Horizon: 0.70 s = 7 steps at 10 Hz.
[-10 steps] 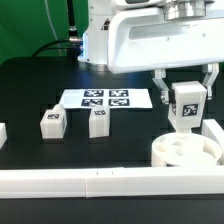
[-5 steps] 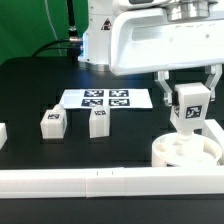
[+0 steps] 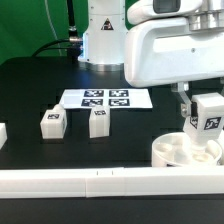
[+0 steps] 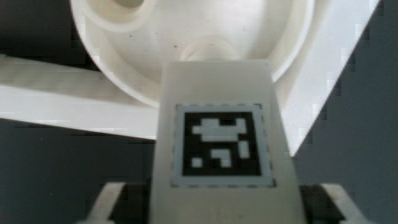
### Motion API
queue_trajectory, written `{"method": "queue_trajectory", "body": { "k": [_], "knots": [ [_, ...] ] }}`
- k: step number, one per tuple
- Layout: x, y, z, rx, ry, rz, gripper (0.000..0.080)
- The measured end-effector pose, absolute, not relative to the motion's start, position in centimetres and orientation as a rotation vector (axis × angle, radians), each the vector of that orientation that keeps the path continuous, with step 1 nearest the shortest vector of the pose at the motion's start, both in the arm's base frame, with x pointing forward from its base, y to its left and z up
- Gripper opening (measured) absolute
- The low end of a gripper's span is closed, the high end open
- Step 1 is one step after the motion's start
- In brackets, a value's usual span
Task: Assemble stool
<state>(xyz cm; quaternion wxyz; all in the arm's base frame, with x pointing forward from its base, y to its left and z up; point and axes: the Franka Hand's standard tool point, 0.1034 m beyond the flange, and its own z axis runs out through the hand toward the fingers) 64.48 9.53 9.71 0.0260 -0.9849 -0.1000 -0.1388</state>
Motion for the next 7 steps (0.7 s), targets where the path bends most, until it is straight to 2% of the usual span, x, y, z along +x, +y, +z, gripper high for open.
{"method": "queue_trajectory", "body": {
  "k": [4, 7],
  "knots": [
    [64.6, 10.2, 9.4, -3.039, -0.325, -0.428, 0.0337],
    [65.8, 10.2, 9.3, -3.034, -0.387, -0.445, 0.0337]
  ]
}}
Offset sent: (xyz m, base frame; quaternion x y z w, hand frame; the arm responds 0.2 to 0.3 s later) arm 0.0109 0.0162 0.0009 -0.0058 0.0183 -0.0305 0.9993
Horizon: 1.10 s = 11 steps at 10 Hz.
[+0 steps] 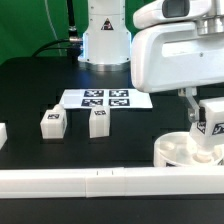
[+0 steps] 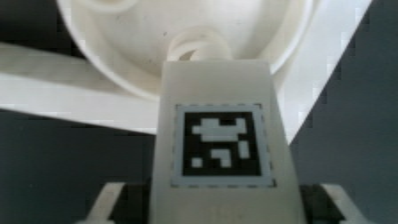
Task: Assemble stool
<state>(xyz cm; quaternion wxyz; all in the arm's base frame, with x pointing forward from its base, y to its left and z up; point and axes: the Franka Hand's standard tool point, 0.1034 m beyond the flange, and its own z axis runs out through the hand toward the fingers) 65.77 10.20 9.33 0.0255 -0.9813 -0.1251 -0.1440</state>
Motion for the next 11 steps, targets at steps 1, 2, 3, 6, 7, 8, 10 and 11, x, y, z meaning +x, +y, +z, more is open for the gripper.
{"method": "queue_trajectory", "body": {
  "k": [1, 2, 3, 6, 7, 8, 10, 11],
  "knots": [
    [65.7, 10.1, 9.2, -3.035, -0.386, -0.443, 0.0337],
    [65.7, 10.1, 9.2, -3.035, -0.386, -0.442, 0.0337],
    [65.7, 10.1, 9.1, -3.035, -0.386, -0.441, 0.0337],
    [65.5, 9.9, 8.9, -3.036, -0.380, -0.448, 0.0337],
    [65.3, 9.8, 8.6, -3.036, -0.380, -0.457, 0.0337],
    [65.0, 9.8, 8.3, -3.037, -0.379, -0.457, 0.0337],
    [64.7, 9.6, 8.0, -3.036, -0.376, -0.475, 0.0337],
    [64.7, 9.4, 8.0, -3.034, -0.372, -0.502, 0.0337]
  ]
}}
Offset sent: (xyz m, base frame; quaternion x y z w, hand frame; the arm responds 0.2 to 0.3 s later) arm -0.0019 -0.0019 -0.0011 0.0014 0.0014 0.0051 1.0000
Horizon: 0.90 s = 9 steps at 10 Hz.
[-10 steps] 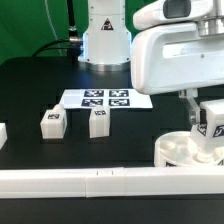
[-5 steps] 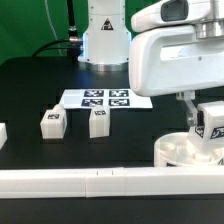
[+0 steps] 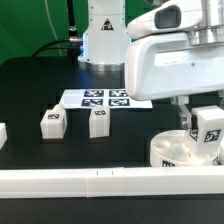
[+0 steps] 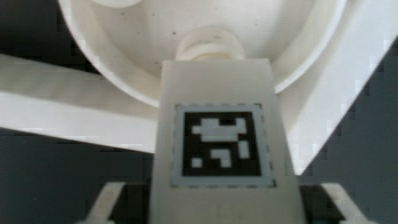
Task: Assemble stool
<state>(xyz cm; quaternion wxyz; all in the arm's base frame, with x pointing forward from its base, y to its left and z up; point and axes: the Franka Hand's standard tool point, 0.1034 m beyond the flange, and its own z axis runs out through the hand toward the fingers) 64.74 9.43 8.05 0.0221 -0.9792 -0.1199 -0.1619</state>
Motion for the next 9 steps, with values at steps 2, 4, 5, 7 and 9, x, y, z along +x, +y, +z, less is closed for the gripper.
{"method": "queue_trajectory", "body": {
  "k": [2, 4, 5, 7, 9],
  "knots": [
    [64.75, 9.05, 8.07, -3.022, -0.346, -0.590, 0.0337],
    [64.61, 8.93, 8.11, -3.013, -0.341, -0.660, 0.0337],
    [64.62, 8.93, 8.12, -3.013, -0.341, -0.659, 0.0337],
    [64.62, 8.94, 8.12, -3.013, -0.341, -0.659, 0.0428],
    [64.70, 8.96, 8.36, -3.014, -0.342, -0.651, 0.0594]
  ]
}}
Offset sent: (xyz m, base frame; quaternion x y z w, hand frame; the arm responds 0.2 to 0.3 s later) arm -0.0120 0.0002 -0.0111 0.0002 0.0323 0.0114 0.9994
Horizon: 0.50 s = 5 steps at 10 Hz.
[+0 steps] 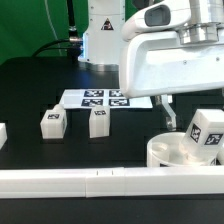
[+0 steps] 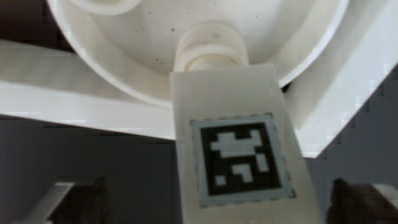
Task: Assemble stool
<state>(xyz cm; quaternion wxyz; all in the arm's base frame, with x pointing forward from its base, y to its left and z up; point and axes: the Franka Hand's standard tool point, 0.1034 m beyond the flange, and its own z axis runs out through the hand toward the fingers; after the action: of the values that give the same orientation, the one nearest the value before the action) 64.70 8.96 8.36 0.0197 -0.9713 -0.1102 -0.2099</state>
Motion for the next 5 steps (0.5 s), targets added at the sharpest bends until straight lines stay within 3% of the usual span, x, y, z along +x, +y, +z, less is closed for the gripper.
{"method": "queue_trajectory", "body": {
  "k": [1, 5],
  "knots": [
    [64.8, 8.9, 8.5, -3.015, -0.341, -0.648, 0.0644],
    [65.0, 8.9, 10.2, -3.020, -0.341, -0.605, 0.0649]
  ]
}}
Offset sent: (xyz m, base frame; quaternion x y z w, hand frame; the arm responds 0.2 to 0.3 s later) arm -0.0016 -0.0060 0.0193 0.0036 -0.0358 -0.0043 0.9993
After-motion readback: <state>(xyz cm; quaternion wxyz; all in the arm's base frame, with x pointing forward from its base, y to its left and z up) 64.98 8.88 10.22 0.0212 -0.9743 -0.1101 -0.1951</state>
